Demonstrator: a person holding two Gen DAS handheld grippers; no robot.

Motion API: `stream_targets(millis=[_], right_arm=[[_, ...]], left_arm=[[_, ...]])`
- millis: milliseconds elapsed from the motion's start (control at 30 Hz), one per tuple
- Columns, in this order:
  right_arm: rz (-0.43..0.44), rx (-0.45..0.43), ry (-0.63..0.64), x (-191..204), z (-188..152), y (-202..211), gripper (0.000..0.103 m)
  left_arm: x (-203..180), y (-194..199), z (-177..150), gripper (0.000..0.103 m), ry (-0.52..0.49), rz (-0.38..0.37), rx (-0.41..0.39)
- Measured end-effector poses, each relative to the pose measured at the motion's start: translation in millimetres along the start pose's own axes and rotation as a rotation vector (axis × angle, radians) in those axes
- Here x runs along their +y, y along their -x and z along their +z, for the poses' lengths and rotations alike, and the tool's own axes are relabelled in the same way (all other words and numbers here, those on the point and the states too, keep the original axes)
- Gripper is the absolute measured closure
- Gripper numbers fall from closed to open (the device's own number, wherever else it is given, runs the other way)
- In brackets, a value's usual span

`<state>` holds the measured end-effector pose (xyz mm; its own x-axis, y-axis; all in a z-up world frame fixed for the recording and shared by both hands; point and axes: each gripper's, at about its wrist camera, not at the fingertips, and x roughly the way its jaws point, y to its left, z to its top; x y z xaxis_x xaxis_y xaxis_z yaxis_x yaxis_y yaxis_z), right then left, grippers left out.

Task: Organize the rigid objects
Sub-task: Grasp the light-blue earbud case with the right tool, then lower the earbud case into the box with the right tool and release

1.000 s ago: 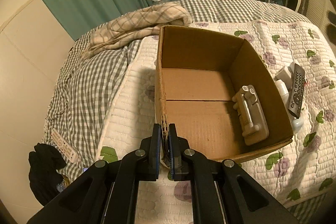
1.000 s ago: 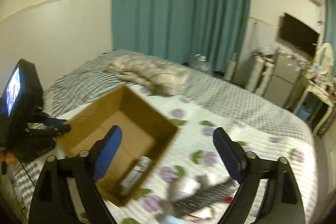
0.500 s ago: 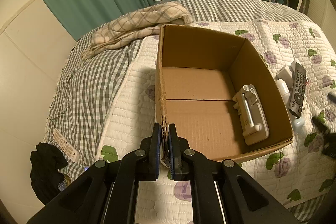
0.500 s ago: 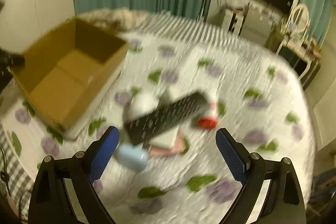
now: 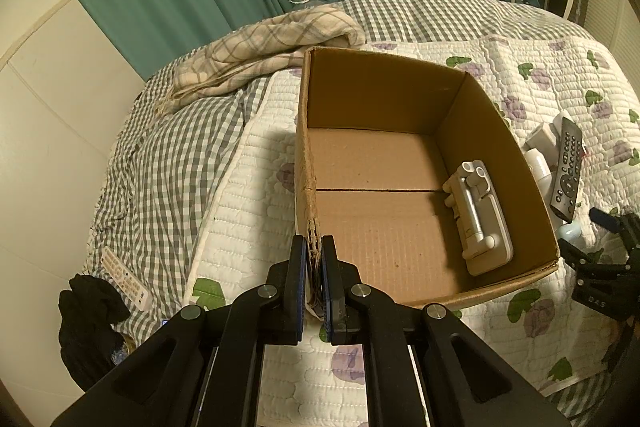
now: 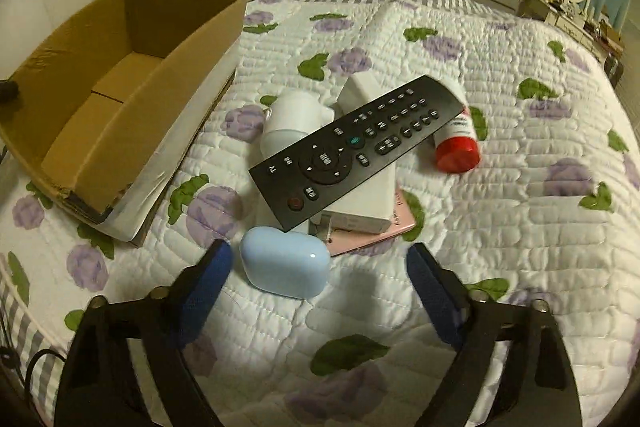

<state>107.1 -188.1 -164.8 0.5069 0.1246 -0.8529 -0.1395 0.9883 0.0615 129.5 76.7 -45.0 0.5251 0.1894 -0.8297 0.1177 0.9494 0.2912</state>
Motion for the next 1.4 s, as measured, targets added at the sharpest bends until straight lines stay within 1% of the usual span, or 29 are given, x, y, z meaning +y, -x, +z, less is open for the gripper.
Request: stream_targets(millis=[67,133,200,267,300,333,367,500,667,767,833,933,1133,1233,1300,1400], right_arm=[[0.006,0.012,0.000,1,0,-5,0.029],[0.017,0.017,-0.008,1,1,-8,0.031],[0.033,0.019,-0.011,1,1,-9,0.037],[0.044,0.020,-0.007,2,1,-10,0.046],[0.049,0.019,-0.004,3,1,-9,0.049],[0.053,0.016,-0.002,4,1,-9,0.055],[0.053,0.013,-0.001,4,1,-9,0.056],[0.059,-0.003,-0.002,4,-1,-5,0.056],[0.074,-0.040,0.004,5,-3,12,0.056],[0.076,-0.084,0.006,3,1,31,0.056],[0.062,-0.119,0.024,3,8,45,0.056],[0.037,-0.182,0.048,2,25,71,0.056],[0.040,-0.322,0.097,8,72,122,0.056],[0.064,-0.370,0.128,21,93,140,0.056],[0.082,-0.392,0.159,38,105,145,0.056],[0.112,-0.396,0.215,66,114,144,0.056]], left_arm=[[0,0,0,0.097,0.000,0.000,-0.001],[-1,0,0,0.097,-0.003,0.002,-0.001],[-1,1,1,0.097,-0.003,-0.001,0.000],[-1,2,2,0.097,-0.005,-0.006,-0.001],[0,2,2,0.097,-0.006,-0.007,-0.002],[0,2,2,0.097,-0.008,-0.006,-0.001],[0,1,3,0.097,-0.008,-0.006,0.000],[0,2,2,0.097,-0.008,-0.008,-0.001],[0,2,2,0.097,-0.009,-0.002,-0.001],[-1,2,3,0.097,-0.012,-0.001,-0.001],[-1,2,2,0.097,-0.010,-0.002,-0.001],[-1,2,2,0.097,-0.011,-0.001,-0.001],[-1,2,2,0.097,-0.010,-0.001,0.000],[-1,2,2,0.097,-0.011,-0.001,-0.001],[-2,2,2,0.097,-0.010,0.000,-0.001],[-2,2,2,0.097,-0.011,0.000,-0.001]])
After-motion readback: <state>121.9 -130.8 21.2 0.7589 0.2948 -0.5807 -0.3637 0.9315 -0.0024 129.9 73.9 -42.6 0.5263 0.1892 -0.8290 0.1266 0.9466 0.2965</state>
